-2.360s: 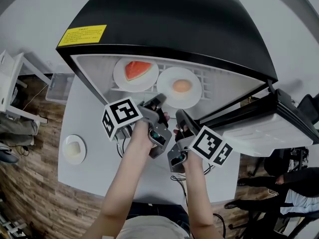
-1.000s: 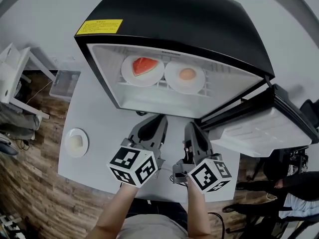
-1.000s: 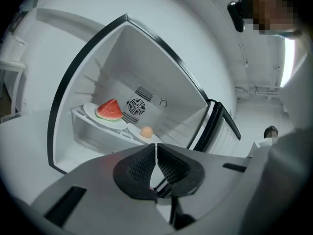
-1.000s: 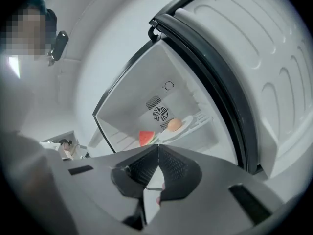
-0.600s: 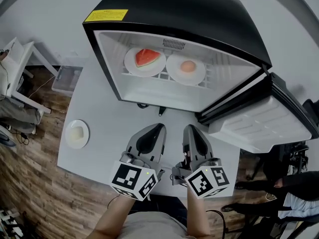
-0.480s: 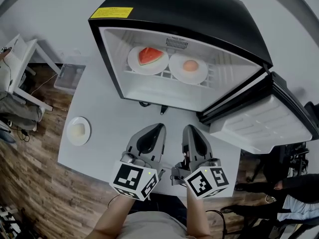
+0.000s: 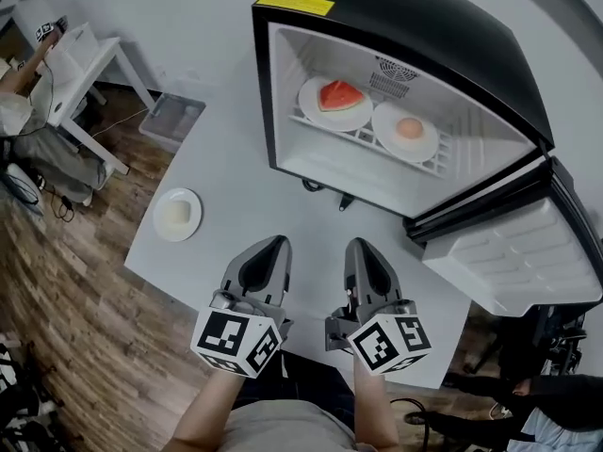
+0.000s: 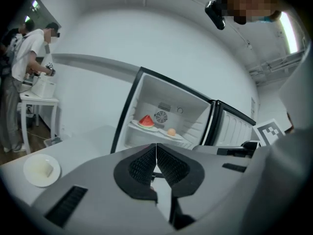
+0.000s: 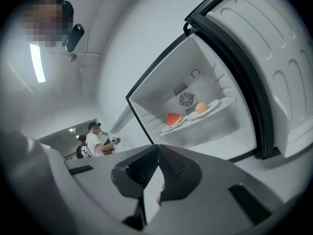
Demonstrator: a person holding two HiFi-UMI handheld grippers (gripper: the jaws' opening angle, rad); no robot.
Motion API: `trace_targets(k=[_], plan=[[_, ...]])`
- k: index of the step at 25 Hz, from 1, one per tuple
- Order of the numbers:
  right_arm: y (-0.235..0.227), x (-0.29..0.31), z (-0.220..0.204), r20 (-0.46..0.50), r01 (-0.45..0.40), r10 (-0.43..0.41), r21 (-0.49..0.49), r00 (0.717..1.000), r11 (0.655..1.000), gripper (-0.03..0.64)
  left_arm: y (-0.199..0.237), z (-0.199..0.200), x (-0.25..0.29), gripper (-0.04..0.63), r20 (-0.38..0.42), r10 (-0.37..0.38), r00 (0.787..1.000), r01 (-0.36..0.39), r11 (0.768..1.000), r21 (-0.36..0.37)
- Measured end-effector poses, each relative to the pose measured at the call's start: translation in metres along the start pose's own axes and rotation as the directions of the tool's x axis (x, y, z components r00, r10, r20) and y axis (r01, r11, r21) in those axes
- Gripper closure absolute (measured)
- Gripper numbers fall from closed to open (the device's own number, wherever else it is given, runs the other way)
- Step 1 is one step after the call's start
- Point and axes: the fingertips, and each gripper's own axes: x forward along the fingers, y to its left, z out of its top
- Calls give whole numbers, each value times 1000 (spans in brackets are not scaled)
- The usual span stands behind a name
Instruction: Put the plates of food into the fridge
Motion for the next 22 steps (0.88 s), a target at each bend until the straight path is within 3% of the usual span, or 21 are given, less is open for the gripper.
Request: trace_targets(k=[3,6,10,13,17,22], plan=[[17,13,-21,-49,-48,49,23,998,999,601,41,-12,-30,586,-18,102,995,-102,994,-24],[39,27,-41,-106,-96,99,33,989,995,601,88,-24,-64,586,-41,223,974,-225,973,-53],[61,46,-63,-163,-137,140,28,977,990,601,150,-41,-106,586,-82,360,929,-368,925,-100],[73,62,-81,-197,-142,151,57,969,988,601,197,-53,-131,586,-121,427,896,-443,880,-174],[90,87,-114,-260,-139,164,112,952,984,601,257,-66,-150,586,-174,473,864,-504,816,-283],[114,126,-157,-329,-109,146,130,933,986,601,311,-68,-147,586,-218,448,867,-497,800,-336]])
